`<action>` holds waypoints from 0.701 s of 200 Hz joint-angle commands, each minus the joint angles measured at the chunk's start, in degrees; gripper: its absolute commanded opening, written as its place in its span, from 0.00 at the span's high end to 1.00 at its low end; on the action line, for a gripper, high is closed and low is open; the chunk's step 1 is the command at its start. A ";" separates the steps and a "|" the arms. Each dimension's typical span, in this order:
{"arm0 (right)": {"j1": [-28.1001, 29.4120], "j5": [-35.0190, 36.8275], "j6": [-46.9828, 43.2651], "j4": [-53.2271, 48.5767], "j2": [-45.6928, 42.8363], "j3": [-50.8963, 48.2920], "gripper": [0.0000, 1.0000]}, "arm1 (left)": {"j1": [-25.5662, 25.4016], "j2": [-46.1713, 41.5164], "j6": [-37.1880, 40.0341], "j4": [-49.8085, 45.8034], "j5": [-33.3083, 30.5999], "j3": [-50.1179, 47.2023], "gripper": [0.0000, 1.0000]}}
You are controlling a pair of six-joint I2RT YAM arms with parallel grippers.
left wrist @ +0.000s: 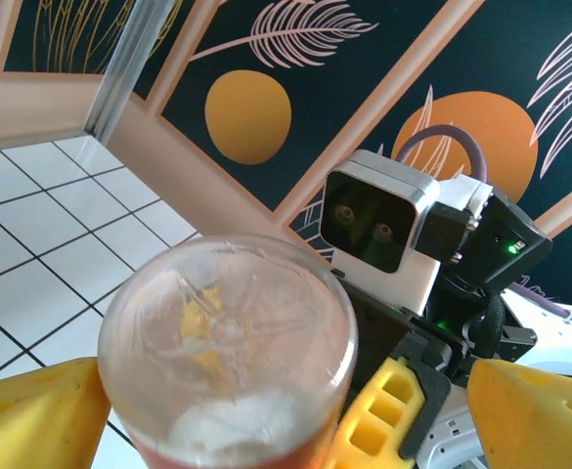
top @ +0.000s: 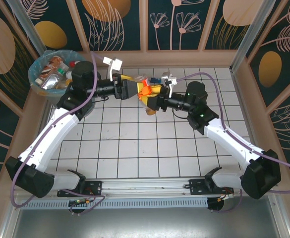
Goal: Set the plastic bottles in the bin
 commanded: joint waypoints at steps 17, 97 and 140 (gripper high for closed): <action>1.42 -2.40 0.66 4.19 -1.22 1.63 0.48 | -1.29 0.46 2.07 2.29 0.09 -0.50 0.18; 1.67 -2.66 1.32 4.64 -1.17 1.72 0.37 | -1.49 0.01 0.50 3.56 -8.42 -1.17 0.65; 1.74 13.28 0.52 -3.43 -3.13 3.77 0.14 | -1.48 -2.89 2.70 -0.05 -22.15 3.47 0.67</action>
